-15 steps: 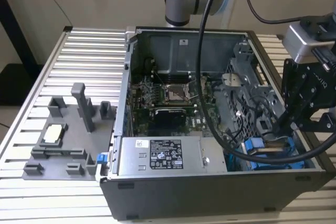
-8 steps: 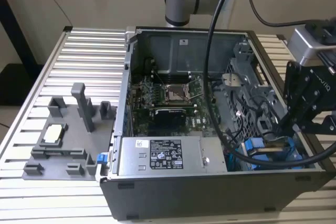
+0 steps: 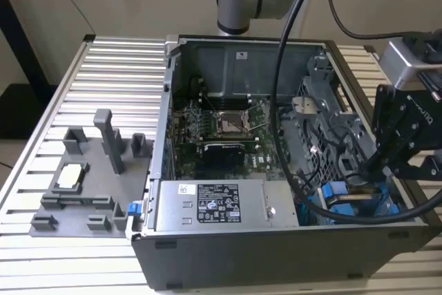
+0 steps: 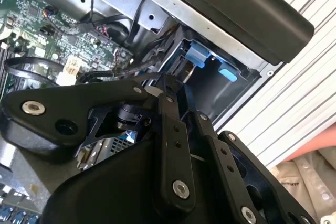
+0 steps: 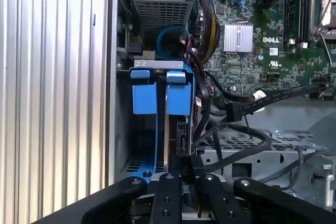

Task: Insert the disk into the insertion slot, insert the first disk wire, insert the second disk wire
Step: 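Insert the first disk wire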

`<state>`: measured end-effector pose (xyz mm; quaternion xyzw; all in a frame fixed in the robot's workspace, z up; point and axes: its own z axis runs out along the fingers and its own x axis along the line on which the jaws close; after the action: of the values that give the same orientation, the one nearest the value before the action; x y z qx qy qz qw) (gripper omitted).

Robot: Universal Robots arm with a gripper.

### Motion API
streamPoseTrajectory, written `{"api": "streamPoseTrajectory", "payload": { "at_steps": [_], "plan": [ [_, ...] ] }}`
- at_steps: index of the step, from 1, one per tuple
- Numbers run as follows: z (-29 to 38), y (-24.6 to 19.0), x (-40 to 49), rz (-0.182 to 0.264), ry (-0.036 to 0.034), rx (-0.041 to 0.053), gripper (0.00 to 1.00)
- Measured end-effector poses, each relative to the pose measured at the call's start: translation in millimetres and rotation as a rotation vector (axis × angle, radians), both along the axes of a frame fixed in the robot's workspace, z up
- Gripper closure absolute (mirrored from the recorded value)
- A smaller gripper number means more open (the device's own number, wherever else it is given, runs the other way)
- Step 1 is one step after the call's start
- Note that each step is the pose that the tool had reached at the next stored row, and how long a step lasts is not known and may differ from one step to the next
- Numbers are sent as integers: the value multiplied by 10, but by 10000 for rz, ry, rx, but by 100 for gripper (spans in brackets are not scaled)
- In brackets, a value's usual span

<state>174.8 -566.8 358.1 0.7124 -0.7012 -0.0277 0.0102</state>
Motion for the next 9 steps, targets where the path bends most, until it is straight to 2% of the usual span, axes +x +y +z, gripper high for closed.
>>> {"api": "streamPoseTrajectory", "payload": {
  "at_steps": [2, 4, 9],
  "plan": [
    [-20, 0, 15, -24, 67, 1, 81],
    [-38, 0, 35, -44, 105, 0, 81],
    [-72, 0, 109, -57, 150, 35, 81]
  ]
}}
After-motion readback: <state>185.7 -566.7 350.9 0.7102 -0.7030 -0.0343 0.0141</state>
